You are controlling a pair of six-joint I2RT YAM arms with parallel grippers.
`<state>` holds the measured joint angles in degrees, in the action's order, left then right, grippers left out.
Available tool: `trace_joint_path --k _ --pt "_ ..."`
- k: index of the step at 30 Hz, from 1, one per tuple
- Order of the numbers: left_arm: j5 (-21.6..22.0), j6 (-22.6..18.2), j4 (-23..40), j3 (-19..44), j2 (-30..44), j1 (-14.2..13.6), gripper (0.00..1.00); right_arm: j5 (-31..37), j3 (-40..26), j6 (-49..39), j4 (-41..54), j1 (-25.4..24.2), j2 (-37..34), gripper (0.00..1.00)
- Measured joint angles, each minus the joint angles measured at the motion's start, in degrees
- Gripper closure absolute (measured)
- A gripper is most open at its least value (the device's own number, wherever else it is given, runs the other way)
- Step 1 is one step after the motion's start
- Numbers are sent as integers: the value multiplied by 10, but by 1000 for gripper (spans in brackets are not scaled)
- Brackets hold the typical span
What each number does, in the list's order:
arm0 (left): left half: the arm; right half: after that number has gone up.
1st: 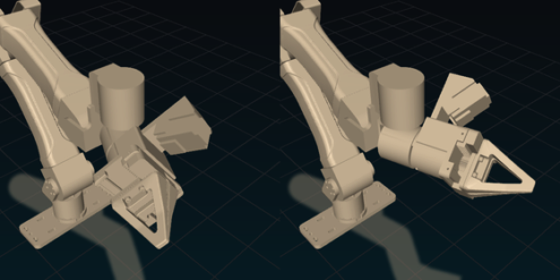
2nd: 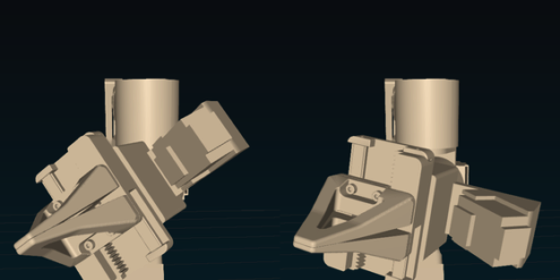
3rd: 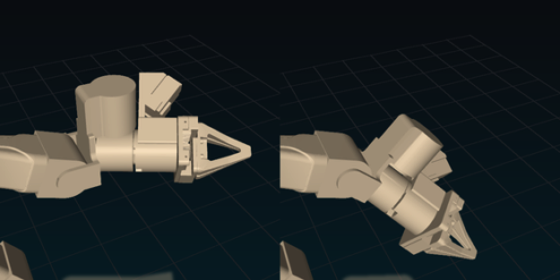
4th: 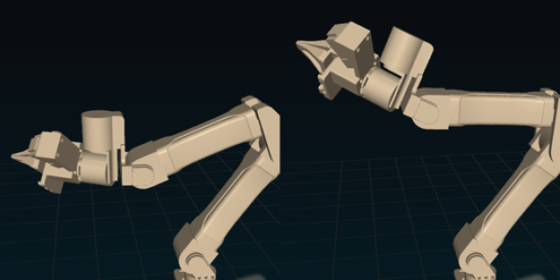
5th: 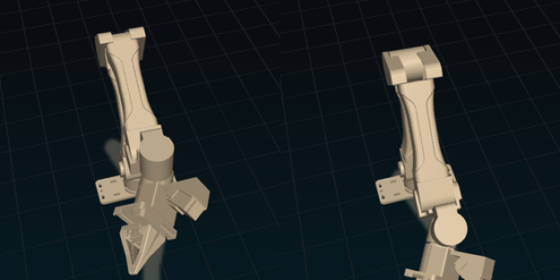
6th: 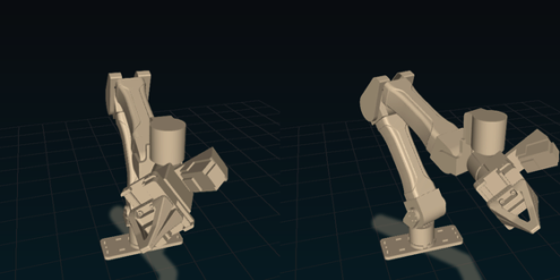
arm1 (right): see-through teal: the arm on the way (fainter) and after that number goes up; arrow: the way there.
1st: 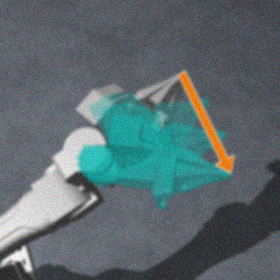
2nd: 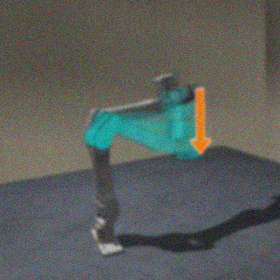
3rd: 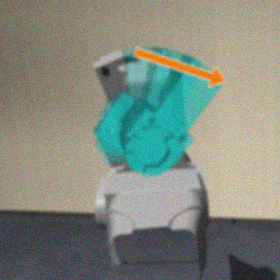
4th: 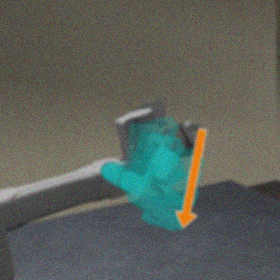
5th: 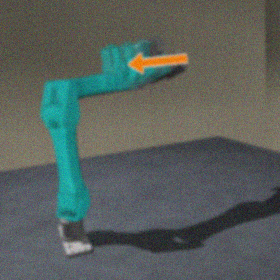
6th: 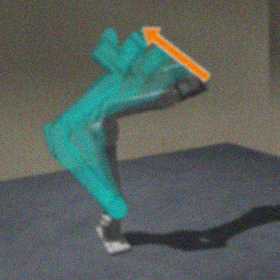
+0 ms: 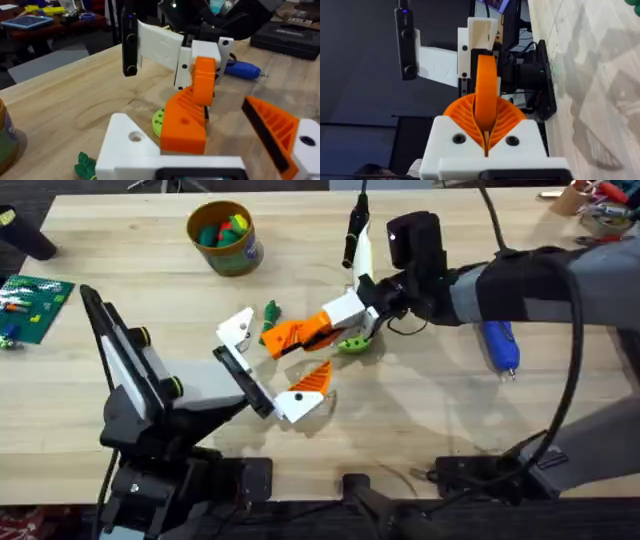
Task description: Pick up the gripper from the table and insert it into the empty holder that is missing its gripper. Then pick up a screw, insert it into the mounting hole, and use the screwdriver to tighten it. Finally, clean up the table by picking up the vegetable and placing it into the bucket.
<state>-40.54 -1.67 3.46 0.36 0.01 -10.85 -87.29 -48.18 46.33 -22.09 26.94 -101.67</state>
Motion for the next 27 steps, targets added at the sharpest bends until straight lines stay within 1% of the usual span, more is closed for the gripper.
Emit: trace_joint_path --k 3,16,22,25,27 --pt "-5 0 0 0 0 0 15 0 0 0 0 0 0 983" --pt "-71 0 6 0 0 0 13 0 0 5 10 0 0 983" --pt "-81 0 7 0 0 0 13 0 -1 -9 79 -1 0 983" --pt "-84 4 7 0 0 0 13 0 -3 -43 140 -1 0 983" --pt "-87 10 7 0 0 0 13 0 -5 -78 198 -2 1 983"
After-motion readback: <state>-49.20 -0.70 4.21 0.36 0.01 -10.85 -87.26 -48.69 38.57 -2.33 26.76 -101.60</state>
